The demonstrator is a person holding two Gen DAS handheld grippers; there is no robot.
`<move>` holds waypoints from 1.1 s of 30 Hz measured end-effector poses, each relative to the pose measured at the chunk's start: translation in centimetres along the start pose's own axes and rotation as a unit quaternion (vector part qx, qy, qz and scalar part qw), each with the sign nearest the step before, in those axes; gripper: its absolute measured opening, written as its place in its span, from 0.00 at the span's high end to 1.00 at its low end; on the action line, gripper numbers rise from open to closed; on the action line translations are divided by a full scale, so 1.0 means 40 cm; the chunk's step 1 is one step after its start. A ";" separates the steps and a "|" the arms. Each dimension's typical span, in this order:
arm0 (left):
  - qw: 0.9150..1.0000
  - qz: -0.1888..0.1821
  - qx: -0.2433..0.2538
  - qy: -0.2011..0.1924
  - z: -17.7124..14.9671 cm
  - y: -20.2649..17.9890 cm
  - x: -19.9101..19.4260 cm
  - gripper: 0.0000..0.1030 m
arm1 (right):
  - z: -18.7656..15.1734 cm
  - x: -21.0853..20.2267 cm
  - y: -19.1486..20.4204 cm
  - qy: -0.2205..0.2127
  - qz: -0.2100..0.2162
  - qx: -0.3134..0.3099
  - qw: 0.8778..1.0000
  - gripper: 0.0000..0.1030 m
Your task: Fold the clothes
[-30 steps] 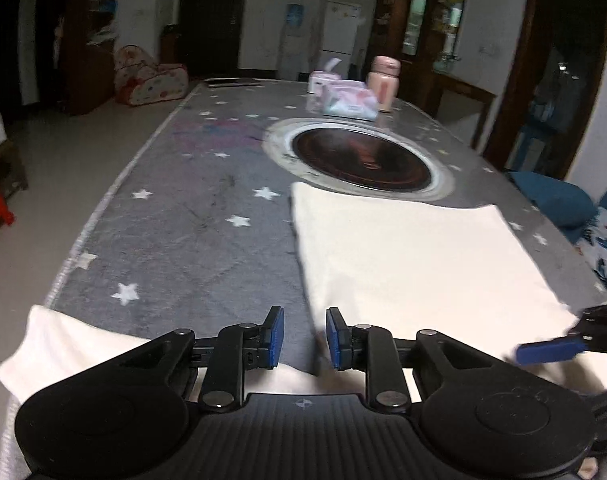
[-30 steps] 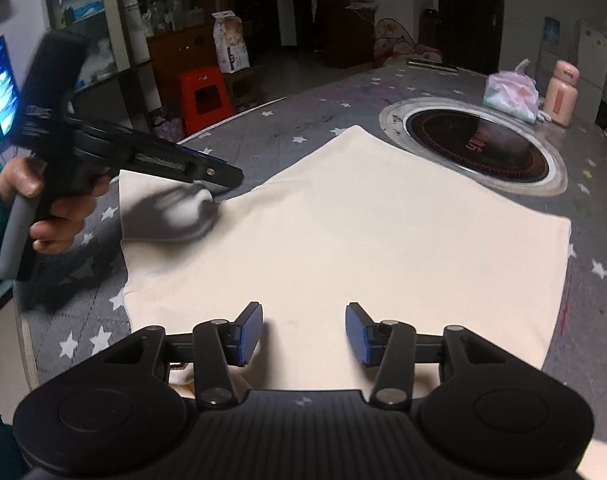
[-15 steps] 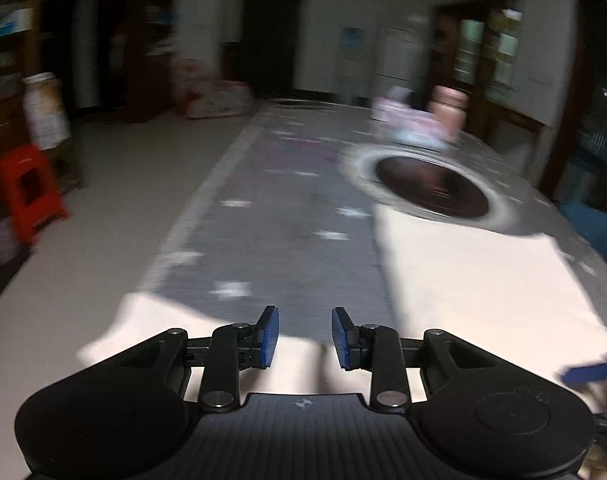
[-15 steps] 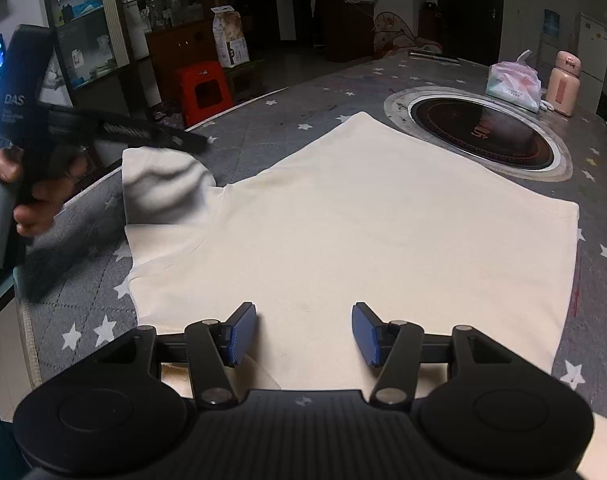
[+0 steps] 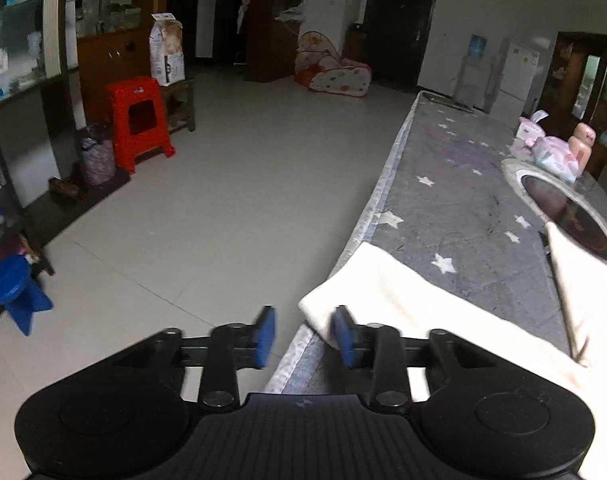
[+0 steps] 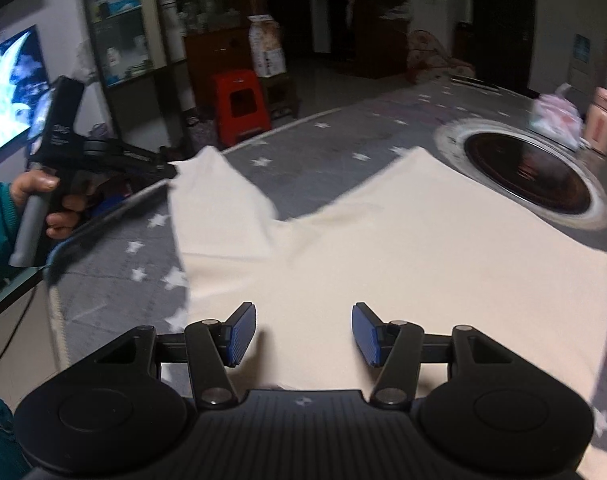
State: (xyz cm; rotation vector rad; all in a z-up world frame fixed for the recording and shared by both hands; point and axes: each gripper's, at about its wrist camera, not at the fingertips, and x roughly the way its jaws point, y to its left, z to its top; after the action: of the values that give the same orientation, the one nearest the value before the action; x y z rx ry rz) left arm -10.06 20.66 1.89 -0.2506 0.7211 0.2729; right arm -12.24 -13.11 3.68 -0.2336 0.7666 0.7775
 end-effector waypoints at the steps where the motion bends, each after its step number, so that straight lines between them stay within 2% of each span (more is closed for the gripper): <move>1: 1.000 -0.004 0.001 -0.002 0.001 0.001 0.000 0.90 | 0.007 0.006 0.013 0.000 0.007 -0.007 1.000 0.47; 4: 1.000 -0.004 0.014 -0.016 -0.003 -0.009 -0.006 0.95 | 0.024 0.028 0.054 -0.001 0.025 -0.033 0.999 0.47; 11: 0.998 -0.012 0.017 -0.054 0.037 -0.028 -0.039 0.96 | 0.038 0.097 0.135 0.008 0.074 -0.064 0.995 0.47; 15: 0.996 -0.029 0.027 -0.074 0.065 -0.055 -0.058 0.96 | 0.026 0.130 0.175 0.016 0.086 -0.083 0.993 0.44; 19: 0.993 -0.060 0.034 -0.093 0.087 -0.090 -0.098 0.96 | 0.026 0.095 0.173 0.012 0.097 -0.078 0.992 0.45; 23: 0.987 -0.105 0.048 -0.108 0.095 -0.142 -0.153 0.96 | 0.023 0.028 0.118 -0.005 0.077 -0.047 0.996 0.45; 28: 0.976 -0.172 0.077 -0.112 0.082 -0.236 -0.221 0.96 | 0.002 -0.070 0.007 -0.018 0.003 0.002 1.000 0.45; 33: 0.956 -0.246 0.118 -0.108 0.043 -0.361 -0.282 0.96 | -0.045 -0.161 -0.115 -0.034 -0.063 0.065 0.995 0.45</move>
State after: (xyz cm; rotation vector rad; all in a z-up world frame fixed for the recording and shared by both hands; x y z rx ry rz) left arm -12.38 5.93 12.66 -0.1610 0.4488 -0.2574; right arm -12.94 -20.66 6.53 -0.1367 0.7275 0.6103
